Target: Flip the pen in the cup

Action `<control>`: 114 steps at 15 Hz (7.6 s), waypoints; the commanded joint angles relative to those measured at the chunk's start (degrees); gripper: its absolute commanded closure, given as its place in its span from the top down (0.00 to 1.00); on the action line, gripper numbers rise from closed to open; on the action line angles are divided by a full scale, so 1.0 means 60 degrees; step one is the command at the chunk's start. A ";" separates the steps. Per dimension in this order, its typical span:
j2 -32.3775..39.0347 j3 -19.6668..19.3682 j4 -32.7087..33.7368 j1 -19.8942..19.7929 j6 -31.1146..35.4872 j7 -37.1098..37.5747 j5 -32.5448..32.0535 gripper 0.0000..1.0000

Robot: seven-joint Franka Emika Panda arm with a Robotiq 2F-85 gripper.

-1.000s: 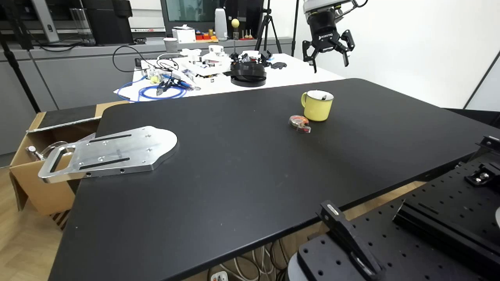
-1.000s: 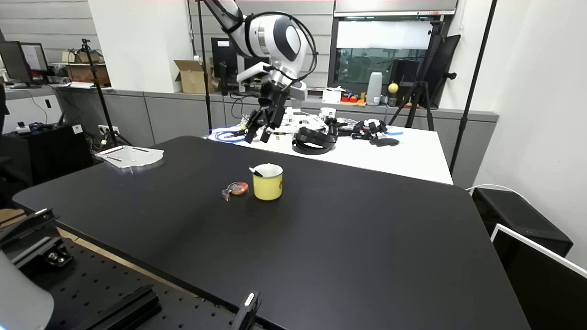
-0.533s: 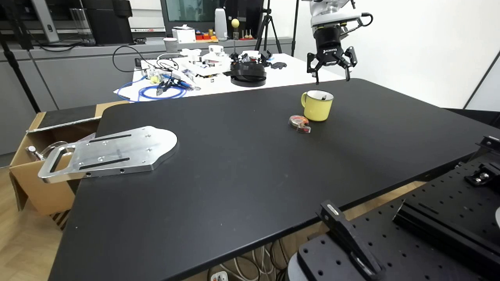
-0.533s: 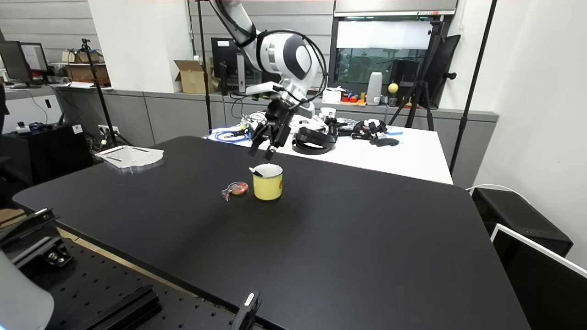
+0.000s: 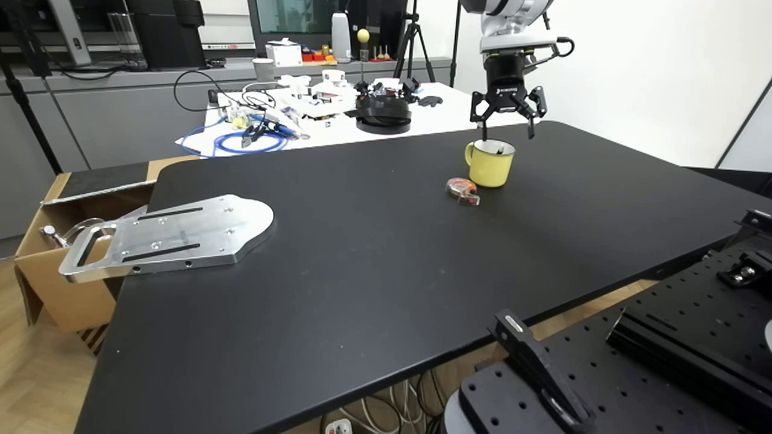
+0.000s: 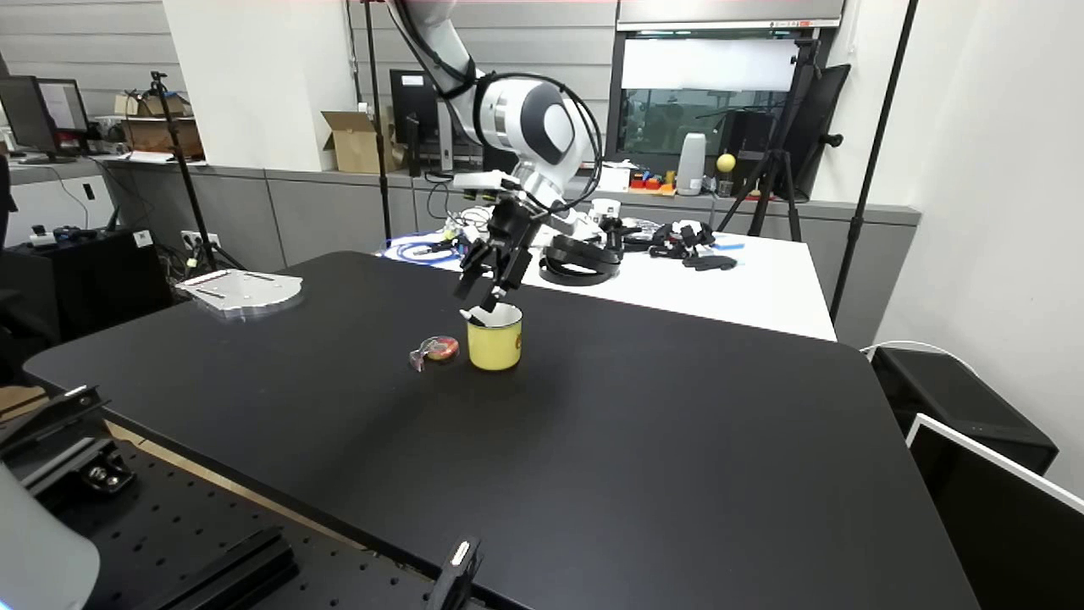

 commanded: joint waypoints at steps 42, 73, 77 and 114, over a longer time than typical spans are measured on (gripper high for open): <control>-0.4416 0.1365 -0.4544 0.2733 0.5288 -0.0579 -0.1638 0.03; -0.3821 0.0333 -0.7232 0.3439 0.9216 0.0006 -0.1866 0.82; -0.4217 0.0566 -0.7009 0.3208 0.8899 -0.0395 -0.2193 1.00; -0.0175 0.1187 -0.3465 0.2717 1.0264 -0.2090 -0.2116 0.75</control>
